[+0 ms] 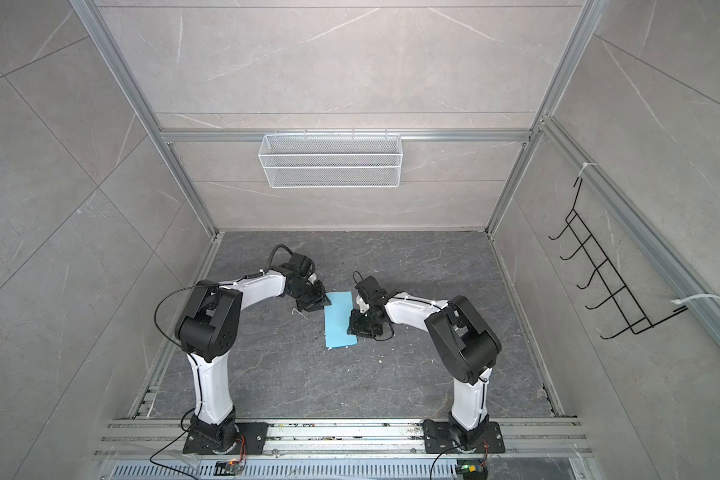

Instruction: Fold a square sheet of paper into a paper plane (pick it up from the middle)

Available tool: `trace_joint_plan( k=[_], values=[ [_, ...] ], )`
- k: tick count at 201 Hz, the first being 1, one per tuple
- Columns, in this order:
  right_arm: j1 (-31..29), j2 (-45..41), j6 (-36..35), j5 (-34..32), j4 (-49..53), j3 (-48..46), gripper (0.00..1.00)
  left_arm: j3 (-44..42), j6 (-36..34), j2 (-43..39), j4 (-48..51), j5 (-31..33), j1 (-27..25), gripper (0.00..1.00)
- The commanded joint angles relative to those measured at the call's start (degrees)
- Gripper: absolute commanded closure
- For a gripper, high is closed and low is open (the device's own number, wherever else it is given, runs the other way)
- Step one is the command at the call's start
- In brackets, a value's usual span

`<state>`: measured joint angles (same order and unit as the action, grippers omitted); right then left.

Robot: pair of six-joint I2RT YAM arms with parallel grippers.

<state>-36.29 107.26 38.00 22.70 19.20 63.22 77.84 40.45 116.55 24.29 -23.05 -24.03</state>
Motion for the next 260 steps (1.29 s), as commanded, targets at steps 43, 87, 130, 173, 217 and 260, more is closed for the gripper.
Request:
trace_joint_plan(
  k=[43,87,130,173,217,260],
  values=[
    [0.91,-6.80,5.17,-2.84,-3.99,-6.71,0.57,1.45,-5.80,-5.87,7.09,2.23,0.21,0.62],
    [1.14,-8.11,8.48,0.47,-10.21,-9.91,0.55,-6.76,1.22,-10.29,-1.66,-4.83,-2.26,0.72],
    [1.14,-7.24,10.04,1.98,-12.67,-10.75,0.54,-5.40,2.51,-6.35,-3.07,-3.64,-3.07,0.83],
    [1.40,-7.88,10.08,1.10,-12.10,-11.52,0.53,-5.27,1.35,-3.58,0.86,1.90,-3.02,0.86],
    [1.43,-7.60,9.82,2.27,-11.77,-11.30,0.53,-6.42,2.01,-2.13,1.76,3.73,-3.03,0.87],
    [1.40,-6.12,9.51,4.43,-12.06,-10.28,0.55,-7.19,2.45,-1.87,2.07,4.02,-3.04,0.87]
  ],
)
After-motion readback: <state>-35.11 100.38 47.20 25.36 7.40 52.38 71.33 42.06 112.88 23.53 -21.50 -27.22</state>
